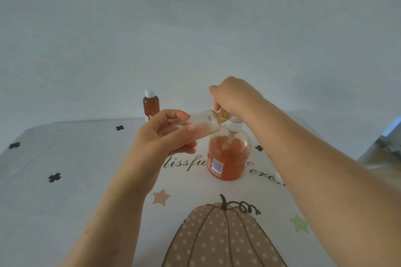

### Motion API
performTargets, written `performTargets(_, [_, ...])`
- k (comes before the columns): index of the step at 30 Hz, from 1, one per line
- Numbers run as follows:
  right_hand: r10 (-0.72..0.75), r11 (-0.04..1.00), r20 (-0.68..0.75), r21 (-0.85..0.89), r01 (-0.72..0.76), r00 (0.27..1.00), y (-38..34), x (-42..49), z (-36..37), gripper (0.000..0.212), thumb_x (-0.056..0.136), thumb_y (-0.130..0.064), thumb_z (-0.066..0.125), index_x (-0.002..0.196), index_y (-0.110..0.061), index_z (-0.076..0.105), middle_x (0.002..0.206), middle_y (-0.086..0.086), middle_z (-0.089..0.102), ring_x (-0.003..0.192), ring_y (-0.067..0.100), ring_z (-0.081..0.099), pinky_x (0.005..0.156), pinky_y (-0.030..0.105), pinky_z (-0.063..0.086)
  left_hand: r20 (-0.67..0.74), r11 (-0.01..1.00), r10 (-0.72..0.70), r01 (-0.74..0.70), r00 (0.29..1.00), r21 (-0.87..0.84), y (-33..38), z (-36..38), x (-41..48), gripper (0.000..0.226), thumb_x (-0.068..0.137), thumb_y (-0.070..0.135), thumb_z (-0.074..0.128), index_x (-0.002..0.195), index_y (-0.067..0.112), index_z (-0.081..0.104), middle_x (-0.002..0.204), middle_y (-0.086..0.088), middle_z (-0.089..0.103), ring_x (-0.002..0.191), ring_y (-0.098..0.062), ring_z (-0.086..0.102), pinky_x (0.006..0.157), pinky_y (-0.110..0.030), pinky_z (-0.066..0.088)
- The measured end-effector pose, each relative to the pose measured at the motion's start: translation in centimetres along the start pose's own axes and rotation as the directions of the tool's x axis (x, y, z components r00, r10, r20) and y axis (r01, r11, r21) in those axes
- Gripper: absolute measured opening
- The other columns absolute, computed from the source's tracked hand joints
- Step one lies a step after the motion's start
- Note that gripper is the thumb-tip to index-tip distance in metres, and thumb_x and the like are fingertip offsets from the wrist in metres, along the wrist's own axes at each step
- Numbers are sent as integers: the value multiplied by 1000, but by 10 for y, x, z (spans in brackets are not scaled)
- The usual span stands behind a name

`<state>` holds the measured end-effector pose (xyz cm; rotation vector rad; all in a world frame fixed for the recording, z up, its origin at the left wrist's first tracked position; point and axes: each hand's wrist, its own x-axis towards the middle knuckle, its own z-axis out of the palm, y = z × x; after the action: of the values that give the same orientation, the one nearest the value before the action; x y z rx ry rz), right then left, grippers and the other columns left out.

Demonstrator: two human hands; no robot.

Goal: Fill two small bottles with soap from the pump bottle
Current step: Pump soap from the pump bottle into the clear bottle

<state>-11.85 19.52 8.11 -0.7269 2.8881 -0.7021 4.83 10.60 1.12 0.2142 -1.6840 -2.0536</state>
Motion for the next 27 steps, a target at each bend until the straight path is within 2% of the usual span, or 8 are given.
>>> performTargets(5, [-7, 1000, -5, 29, 7, 1000, 1, -1, 0, 40, 97, -28, 39, 94, -8, 74, 93, 7, 75, 82, 28, 69, 81, 36, 52, 10, 1000, 0, 0, 1000, 0, 0, 0, 0, 33, 72, 19, 77, 101, 8, 65, 88, -6, 70, 73, -27, 68, 71, -32, 59])
performTargets(8, [-10, 999, -13, 36, 11, 1000, -2, -3, -5, 41, 97, -26, 39, 96, -7, 75, 92, 8, 77, 66, 24, 64, 68, 31, 48, 15, 1000, 12, -12, 1000, -9, 0, 0, -1, 31, 74, 20, 75, 101, 8, 65, 88, -6, 70, 74, -26, 67, 71, -33, 59])
performTargets(11, [-41, 999, -56, -24, 40, 998, -5, -6, -13, 40, 99, -27, 38, 96, -9, 73, 91, 5, 76, 68, 23, 61, 60, 28, 40, 29, 1000, 18, -17, 999, -23, 1, 2, -1, 28, 75, 20, 74, 100, 10, 65, 90, -5, 71, 75, -26, 67, 71, -33, 58])
performTargets(14, [-60, 997, -65, -60, 56, 996, -6, -4, -14, 40, 100, -28, 37, 96, -10, 72, 89, 5, 75, 69, 23, 61, 60, 27, 39, 33, 999, 22, -21, 999, -31, 2, 2, -1, 29, 76, 21, 73, 101, 9, 64, 90, -6, 72, 77, -27, 67, 70, -32, 58])
performTargets(19, [-58, 998, -11, -17, 58, 998, -3, -2, -11, 43, 100, -31, 39, 98, -7, 74, 91, 5, 77, 68, 23, 61, 68, 31, 45, 43, 1000, 22, -21, 999, -18, 1, 3, -2, 30, 76, 20, 73, 102, 9, 64, 89, -4, 72, 76, -26, 68, 71, -32, 58])
performTargets(24, [-21, 998, 6, -64, 22, 1000, 1, 0, -1, 41, 99, -30, 38, 95, -12, 75, 93, 3, 75, 73, 22, 63, 63, 29, 41, 31, 1000, 5, -5, 1000, 4, -1, -2, 0, 27, 74, 20, 75, 98, 11, 66, 87, -4, 71, 75, -27, 68, 70, -32, 58])
performTargets(27, [-14, 998, 2, -56, 14, 1000, 1, 0, 0, 42, 99, -30, 37, 93, -12, 75, 90, 2, 76, 68, 20, 61, 61, 28, 41, 31, 1000, -5, 5, 999, 5, 0, -3, 0, 28, 73, 20, 76, 98, 11, 67, 90, -5, 71, 76, -28, 68, 71, -33, 59])
